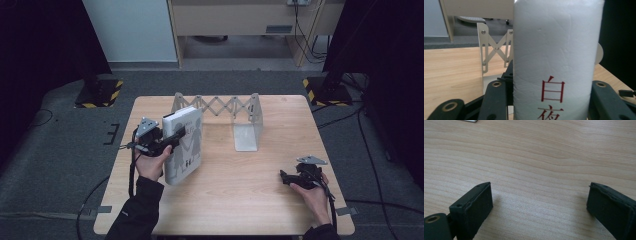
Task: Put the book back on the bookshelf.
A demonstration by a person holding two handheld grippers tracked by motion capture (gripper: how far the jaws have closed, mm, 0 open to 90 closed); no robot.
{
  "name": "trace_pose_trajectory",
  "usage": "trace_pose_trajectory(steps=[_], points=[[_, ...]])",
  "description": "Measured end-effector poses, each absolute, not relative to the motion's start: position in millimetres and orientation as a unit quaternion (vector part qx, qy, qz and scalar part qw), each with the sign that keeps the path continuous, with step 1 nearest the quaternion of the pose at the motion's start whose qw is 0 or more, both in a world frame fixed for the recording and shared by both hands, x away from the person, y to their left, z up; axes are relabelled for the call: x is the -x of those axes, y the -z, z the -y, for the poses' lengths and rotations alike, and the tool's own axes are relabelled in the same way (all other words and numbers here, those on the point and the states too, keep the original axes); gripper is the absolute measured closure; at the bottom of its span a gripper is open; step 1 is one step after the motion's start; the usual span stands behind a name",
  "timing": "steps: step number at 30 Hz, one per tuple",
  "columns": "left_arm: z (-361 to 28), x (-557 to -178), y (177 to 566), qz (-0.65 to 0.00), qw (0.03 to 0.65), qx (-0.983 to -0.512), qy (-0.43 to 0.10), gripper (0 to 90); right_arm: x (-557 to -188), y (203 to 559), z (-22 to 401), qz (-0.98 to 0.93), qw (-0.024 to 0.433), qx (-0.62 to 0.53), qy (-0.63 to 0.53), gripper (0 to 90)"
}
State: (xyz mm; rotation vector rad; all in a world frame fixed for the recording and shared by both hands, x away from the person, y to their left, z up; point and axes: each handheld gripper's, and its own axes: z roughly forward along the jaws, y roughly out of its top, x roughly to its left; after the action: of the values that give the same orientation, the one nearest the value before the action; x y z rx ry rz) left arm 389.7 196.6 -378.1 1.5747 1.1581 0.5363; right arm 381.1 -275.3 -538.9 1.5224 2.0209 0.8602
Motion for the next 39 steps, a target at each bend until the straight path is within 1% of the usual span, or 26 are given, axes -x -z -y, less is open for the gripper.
trace_pose_trajectory(steps=[11,21,36,39], points=[[-196,-413,374,-0.501,0.531,-0.633,-0.260,52.6,-381,539,275,-0.736,0.232,-0.553,-0.314,6.7],[-190,-430,383,-0.514,0.528,-0.615,-0.279,52.6,-382,539,275,-0.737,0.232,-0.551,-0.314,6.7],[-183,-448,402,-0.519,0.518,-0.618,-0.283,52.6,-382,539,276,-0.738,0.231,-0.551,-0.314,6.7],[-181,-450,404,-0.517,0.524,-0.613,-0.286,52.5,-382,539,276,-0.739,0.231,-0.549,-0.314,6.7]])
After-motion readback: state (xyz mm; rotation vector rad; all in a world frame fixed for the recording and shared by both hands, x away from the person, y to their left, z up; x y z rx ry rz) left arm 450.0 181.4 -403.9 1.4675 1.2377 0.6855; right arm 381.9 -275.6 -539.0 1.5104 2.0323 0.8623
